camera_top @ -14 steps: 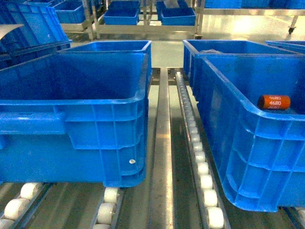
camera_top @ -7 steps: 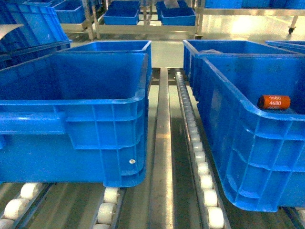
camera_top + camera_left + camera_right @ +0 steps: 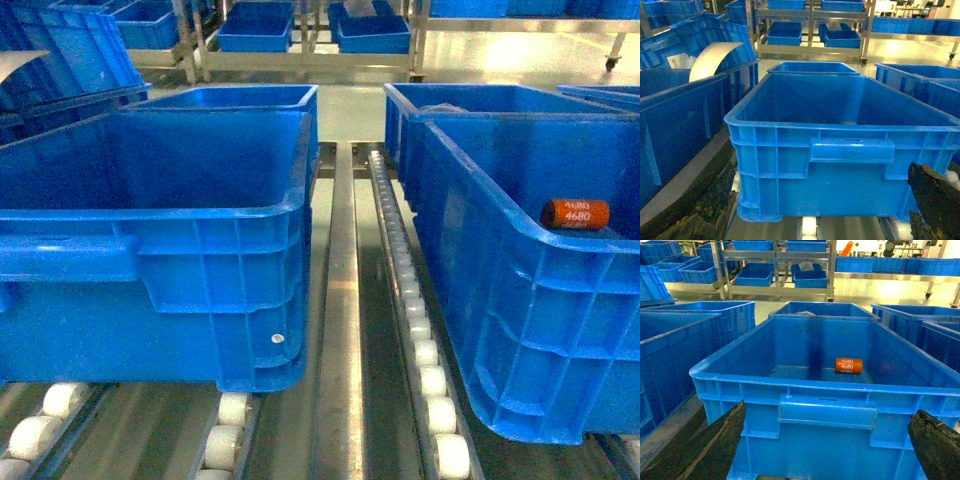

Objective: Sort blue parts and orange caps into right shelf containers

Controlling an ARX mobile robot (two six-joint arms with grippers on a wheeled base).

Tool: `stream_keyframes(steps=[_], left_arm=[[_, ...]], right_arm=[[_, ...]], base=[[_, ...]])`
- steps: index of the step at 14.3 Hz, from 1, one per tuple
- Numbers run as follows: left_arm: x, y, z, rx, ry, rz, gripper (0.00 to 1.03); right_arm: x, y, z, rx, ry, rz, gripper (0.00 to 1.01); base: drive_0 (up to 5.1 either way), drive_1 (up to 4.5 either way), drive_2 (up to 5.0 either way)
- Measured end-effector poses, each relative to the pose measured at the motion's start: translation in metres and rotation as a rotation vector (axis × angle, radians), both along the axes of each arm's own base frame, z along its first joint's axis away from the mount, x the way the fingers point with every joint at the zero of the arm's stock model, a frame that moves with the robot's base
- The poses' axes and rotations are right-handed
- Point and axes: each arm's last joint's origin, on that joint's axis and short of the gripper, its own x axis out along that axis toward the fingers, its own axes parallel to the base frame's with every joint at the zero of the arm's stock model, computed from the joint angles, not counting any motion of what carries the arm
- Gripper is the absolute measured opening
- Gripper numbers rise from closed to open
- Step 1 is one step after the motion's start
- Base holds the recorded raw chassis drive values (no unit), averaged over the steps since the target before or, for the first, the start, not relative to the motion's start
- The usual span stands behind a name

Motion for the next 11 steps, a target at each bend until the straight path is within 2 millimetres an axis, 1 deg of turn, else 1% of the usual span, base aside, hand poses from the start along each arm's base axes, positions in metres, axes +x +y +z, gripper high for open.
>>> stream_keyframes(steps=[11], left_arm=[[0.0000, 0.0000, 0.0000, 0.000, 0.000, 0.000, 0.98]], right_arm=[[0.0000, 0.0000, 0.0000, 0.000, 0.000, 0.000, 0.98]], base=[[0.0, 0.00, 0.0]])
